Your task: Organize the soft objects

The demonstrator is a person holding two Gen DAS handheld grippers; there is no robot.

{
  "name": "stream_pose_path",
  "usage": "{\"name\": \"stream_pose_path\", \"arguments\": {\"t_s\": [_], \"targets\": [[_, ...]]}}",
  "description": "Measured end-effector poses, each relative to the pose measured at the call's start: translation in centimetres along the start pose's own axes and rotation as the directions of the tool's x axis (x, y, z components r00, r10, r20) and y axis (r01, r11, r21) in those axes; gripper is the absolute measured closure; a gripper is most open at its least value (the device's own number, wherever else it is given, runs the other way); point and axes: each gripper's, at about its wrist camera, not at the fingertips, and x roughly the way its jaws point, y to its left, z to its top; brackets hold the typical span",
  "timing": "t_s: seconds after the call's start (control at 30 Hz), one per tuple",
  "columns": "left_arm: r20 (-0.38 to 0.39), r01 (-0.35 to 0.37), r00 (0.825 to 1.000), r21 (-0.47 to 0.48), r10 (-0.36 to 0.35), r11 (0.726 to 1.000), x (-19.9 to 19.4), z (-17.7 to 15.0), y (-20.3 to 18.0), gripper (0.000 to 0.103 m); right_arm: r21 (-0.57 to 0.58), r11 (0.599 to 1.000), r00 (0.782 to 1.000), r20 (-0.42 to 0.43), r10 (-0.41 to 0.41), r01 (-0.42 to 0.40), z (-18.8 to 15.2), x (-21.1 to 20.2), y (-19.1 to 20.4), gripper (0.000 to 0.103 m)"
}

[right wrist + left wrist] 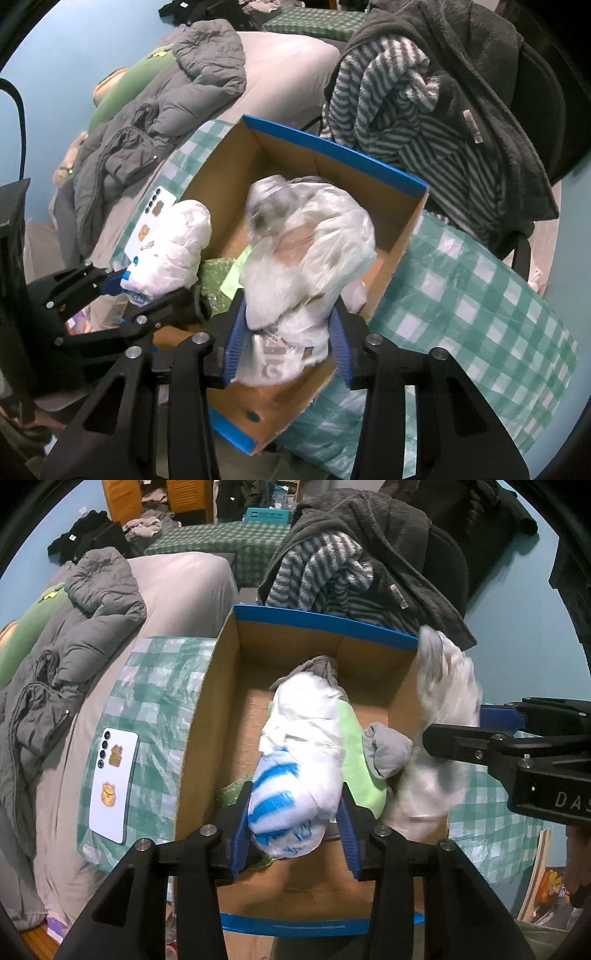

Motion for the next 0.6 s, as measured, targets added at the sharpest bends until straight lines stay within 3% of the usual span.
{"name": "stream_pose_path", "arguments": {"t_s": [0.17,0.5,0.6], "targets": [[0.001,0.008,1.000,-0.004,-0.008,1.000,-0.4,0.0,0.3,0.049,-0.006,1.000,1.000,0.004,-0.009,0.009,0.2,-0.2,0.6,0.046],[0.036,0.015,0.999,-0.004,-0.015,1.000,-3.2,-0.1,0.0,0.047,0.021,0.997,0.997,0.036,-0.070,0.070,-0.2,-2.3,0.3,0.045],[0.071,0.019,0.997,-0.018,-0.018,1.000,-4.6,-0.2,0.0,0.036,0.032,0.996,0.994,0.064,-0.083,0.081,-0.5,-3.6,0.3,0.044]]}}
